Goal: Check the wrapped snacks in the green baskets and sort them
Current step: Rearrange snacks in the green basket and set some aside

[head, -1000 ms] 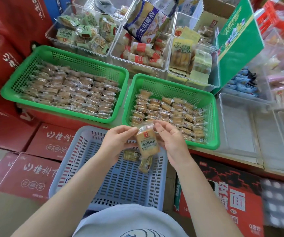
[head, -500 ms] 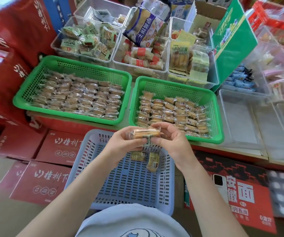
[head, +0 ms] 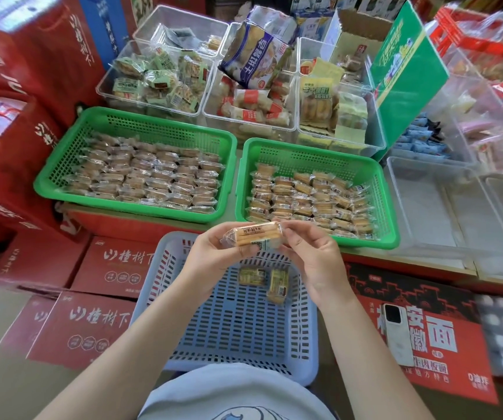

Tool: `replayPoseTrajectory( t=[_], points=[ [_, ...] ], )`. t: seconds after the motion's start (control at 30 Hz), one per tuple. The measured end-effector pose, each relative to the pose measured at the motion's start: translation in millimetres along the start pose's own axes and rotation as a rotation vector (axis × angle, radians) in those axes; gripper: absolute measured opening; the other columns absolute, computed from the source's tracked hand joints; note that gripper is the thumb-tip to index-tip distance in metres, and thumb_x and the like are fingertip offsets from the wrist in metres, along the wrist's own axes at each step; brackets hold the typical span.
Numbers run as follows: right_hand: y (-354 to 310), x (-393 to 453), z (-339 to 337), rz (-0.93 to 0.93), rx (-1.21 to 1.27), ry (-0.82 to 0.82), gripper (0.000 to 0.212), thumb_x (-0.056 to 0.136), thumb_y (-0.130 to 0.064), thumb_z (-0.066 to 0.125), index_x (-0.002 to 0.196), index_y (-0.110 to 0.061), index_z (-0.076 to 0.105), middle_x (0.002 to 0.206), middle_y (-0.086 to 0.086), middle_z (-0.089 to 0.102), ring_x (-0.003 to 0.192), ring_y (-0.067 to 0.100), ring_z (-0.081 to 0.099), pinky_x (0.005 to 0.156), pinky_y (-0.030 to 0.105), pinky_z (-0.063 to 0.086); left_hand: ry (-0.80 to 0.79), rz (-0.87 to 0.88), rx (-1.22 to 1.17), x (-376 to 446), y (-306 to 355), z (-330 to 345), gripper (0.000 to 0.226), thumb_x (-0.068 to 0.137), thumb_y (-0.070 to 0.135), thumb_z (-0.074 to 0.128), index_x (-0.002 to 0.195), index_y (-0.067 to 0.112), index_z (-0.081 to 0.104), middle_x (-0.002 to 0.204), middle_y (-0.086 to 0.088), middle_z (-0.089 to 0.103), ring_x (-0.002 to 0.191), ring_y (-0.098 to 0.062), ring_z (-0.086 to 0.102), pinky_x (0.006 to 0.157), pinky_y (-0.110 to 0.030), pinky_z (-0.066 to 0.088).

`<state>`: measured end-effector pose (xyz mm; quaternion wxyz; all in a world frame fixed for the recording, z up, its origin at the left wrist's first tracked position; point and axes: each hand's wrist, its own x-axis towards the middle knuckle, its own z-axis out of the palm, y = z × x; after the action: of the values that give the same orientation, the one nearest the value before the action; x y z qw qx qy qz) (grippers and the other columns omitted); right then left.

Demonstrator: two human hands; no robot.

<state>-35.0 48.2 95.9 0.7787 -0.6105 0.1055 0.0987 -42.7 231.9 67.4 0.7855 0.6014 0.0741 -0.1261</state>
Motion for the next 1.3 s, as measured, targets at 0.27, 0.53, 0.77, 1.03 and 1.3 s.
replayPoseTrajectory(
  t=[0.27,0.53,0.77,1.03,1.3],
  points=[
    [3.0,-3.2,4.8,-0.322,-0.642,0.108,0.018,0.097,-0.004,0.06,0.09,-0.019,0.066,0.09,-0.004,0.065,0.078,0.001,0.058,0.071,0.013,0.046,-0.029,0.013,0.52,-0.5,-6.9,-4.8,0.03,0.076,0.024,0.087,0.101,0.029,0.071,0.098,0.012,0.075,0.091,0.0,0.067,0.079,-0.017,0.049],
    [-4.3,-7.4,12.8,-0.513,-1.021,-0.099,0.01,0.095,-0.006,0.062,0.092,-0.015,0.068,0.089,-0.007,0.063,0.087,0.008,0.058,0.078,0.025,0.049,-0.169,0.0,0.355,-5.3,3.9,7.2,0.022,0.09,0.028,0.074,0.111,0.021,0.071,0.098,0.0,0.077,0.093,-0.018,0.074,0.081,-0.031,0.059],
    [-14.7,-15.3,3.8,-0.097,-0.606,0.005,0.003,0.09,-0.022,0.074,0.093,-0.023,0.074,0.087,0.0,0.074,0.081,0.016,0.068,0.08,0.037,0.058,-0.068,-0.05,0.037,-11.0,-0.7,1.9,0.043,0.083,0.036,0.073,0.118,0.012,0.07,0.108,-0.01,0.076,0.102,-0.027,0.071,0.084,-0.044,0.058],
    [-6.1,-20.1,8.2,-0.284,-0.659,0.128,0.018,0.094,-0.011,0.066,0.083,-0.025,0.066,0.074,-0.014,0.066,0.072,0.01,0.061,0.071,0.031,0.053,-0.055,-0.033,0.079,-11.9,-4.3,7.1,0.051,0.08,0.043,0.077,0.12,0.014,0.069,0.112,-0.006,0.076,0.11,-0.025,0.07,0.097,-0.043,0.054],
    [-1.9,-15.8,4.4,-0.126,-0.565,0.246,0.016,0.088,-0.006,0.068,0.085,-0.021,0.069,0.065,0.007,0.064,0.057,0.018,0.056,0.056,0.039,0.052,0.009,-0.05,0.226,-14.9,-11.3,10.8,0.053,0.073,0.05,0.074,0.116,0.024,0.059,0.109,0.001,0.073,0.101,-0.016,0.071,0.076,-0.024,0.056]
  ],
)
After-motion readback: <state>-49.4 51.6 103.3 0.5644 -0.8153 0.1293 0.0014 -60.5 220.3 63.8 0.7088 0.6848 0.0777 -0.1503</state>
